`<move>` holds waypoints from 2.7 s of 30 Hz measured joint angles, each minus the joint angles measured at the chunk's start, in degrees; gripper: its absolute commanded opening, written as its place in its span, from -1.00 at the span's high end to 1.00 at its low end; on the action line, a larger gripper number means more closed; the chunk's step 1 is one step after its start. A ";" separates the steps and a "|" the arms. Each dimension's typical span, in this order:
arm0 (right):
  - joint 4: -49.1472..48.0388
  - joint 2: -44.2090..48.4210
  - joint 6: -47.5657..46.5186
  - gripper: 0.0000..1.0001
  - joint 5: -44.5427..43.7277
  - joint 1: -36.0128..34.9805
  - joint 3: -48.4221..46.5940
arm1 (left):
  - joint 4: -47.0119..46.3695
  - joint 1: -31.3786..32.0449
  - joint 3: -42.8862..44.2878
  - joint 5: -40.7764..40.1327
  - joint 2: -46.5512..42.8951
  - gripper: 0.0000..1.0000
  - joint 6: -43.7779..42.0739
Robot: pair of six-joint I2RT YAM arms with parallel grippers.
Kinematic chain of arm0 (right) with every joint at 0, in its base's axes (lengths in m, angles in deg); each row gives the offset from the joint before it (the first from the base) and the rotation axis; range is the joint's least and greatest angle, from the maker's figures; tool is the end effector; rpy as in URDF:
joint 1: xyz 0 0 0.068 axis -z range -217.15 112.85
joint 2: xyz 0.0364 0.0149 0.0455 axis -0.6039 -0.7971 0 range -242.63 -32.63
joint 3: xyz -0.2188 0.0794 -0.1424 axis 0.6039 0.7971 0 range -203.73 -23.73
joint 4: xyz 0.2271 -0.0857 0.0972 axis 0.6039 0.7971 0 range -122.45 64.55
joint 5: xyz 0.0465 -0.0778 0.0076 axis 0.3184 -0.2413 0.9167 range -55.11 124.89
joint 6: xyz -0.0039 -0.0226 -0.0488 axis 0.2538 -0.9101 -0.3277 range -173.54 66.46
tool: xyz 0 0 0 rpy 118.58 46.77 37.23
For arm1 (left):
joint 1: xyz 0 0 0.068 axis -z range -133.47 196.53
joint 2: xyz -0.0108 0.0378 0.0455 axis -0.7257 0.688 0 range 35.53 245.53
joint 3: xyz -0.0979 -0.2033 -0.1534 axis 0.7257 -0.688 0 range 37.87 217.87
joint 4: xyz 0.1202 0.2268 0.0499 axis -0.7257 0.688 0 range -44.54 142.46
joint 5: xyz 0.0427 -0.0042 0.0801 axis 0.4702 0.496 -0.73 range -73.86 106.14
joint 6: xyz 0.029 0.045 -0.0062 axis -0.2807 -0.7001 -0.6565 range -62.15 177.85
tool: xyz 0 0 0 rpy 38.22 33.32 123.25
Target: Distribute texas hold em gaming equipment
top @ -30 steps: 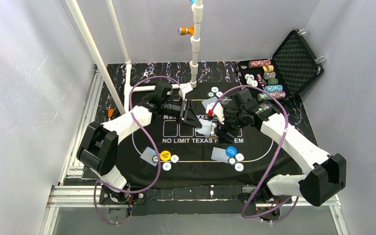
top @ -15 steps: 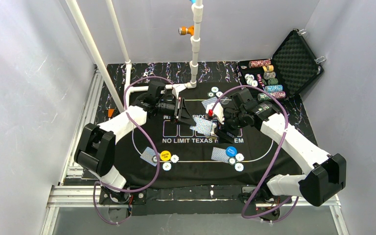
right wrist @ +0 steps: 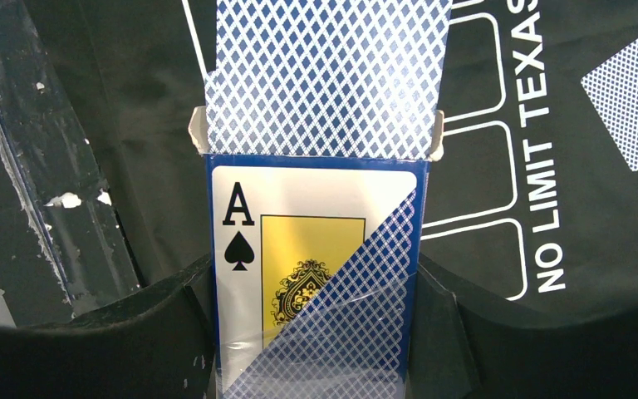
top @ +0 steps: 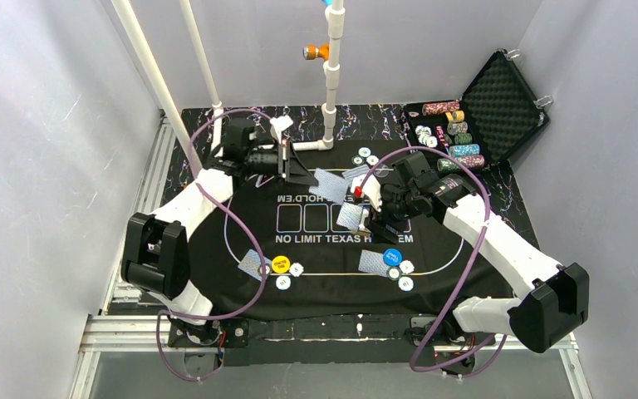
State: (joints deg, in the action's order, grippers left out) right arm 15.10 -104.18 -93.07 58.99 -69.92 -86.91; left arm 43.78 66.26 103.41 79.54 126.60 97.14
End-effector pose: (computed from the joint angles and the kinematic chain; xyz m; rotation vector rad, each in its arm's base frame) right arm 0.2001 0.1460 0.2995 -1.5969 1.9104 0.4844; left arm 0.3226 -0.1496 0.2896 0.4545 2.1148 -1.7225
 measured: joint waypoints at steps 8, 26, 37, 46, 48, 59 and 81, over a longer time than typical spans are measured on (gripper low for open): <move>0.02 0.09 0.28 0.97 -0.15 0.00 0.24 | -1.27 -4.81 5.14 -0.79 0.00 1.00 0.61; 0.96 0.35 0.28 0.97 -0.20 0.00 -3.91 | 3.45 3.56 -10.23 -16.06 9.46 1.00 -2.89; 1.51 0.35 0.28 0.97 -0.39 0.00 -3.91 | 1.46 14.60 -10.54 -24.96 15.02 1.00 -3.56; 1.64 0.37 0.31 0.97 -0.42 0.00 -3.89 | -1.33 20.59 -6.91 -26.01 19.12 1.00 -1.88; 1.64 0.37 0.31 0.97 -0.42 0.00 -3.89 | -1.79 21.59 -6.16 -25.88 20.13 1.00 -1.25; 1.60 0.94 0.31 0.97 -0.42 0.00 -3.76 | -7.39 24.96 -3.72 -23.17 24.28 0.63 5.11; 1.64 1.33 0.26 0.97 -0.39 0.00 -3.67 | 8.52 13.14 -9.53 -14.56 8.72 -0.36 -6.45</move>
State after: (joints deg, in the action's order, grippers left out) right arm 16.74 -102.85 -92.81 58.60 -69.92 -90.58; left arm 52.31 79.39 93.88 64.98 135.32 90.69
